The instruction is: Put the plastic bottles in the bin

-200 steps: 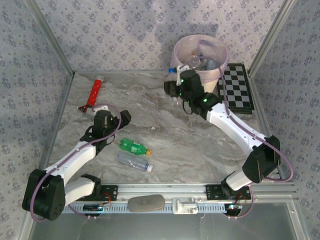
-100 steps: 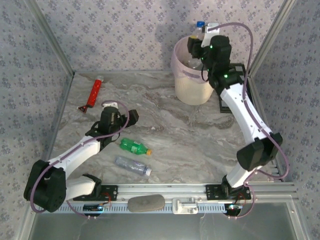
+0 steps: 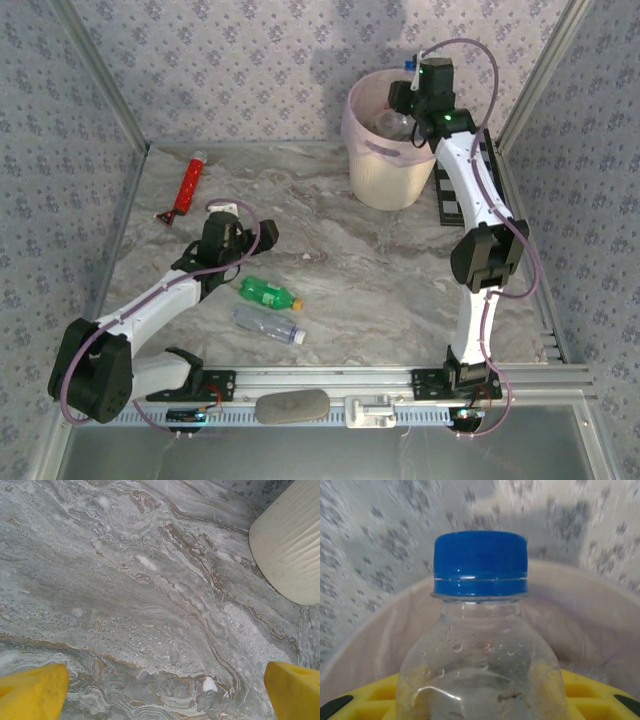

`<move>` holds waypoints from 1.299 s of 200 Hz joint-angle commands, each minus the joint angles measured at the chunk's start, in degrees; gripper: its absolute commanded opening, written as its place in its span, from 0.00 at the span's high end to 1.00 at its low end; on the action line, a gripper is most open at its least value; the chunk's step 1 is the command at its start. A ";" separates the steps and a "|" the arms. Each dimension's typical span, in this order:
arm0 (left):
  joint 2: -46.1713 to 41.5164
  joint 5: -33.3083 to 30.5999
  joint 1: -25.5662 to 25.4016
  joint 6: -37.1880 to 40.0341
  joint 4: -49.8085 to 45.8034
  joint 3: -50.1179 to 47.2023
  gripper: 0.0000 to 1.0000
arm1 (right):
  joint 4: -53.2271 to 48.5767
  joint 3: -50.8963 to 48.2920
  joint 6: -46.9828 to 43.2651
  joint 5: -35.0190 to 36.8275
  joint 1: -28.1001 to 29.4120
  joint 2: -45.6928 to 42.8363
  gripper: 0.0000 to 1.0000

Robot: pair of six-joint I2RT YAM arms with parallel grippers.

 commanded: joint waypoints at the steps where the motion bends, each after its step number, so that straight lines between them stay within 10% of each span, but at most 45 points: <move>1: -0.03 -0.49 -0.39 1.12 -1.38 2.25 0.00 | -4.22 2.34 3.96 -2.31 -1.47 1.42 0.54; 120: -3.78 -5.61 -0.36 -1.78 -7.83 1.80 0.00 | 0.95 -4.73 3.64 -1.01 -0.38 -10.30 0.01; 260: -16.01 -6.23 -1.17 -18.22 -35.05 -0.05 0.00 | 28.60 -60.28 7.93 6.11 23.30 -35.78 0.01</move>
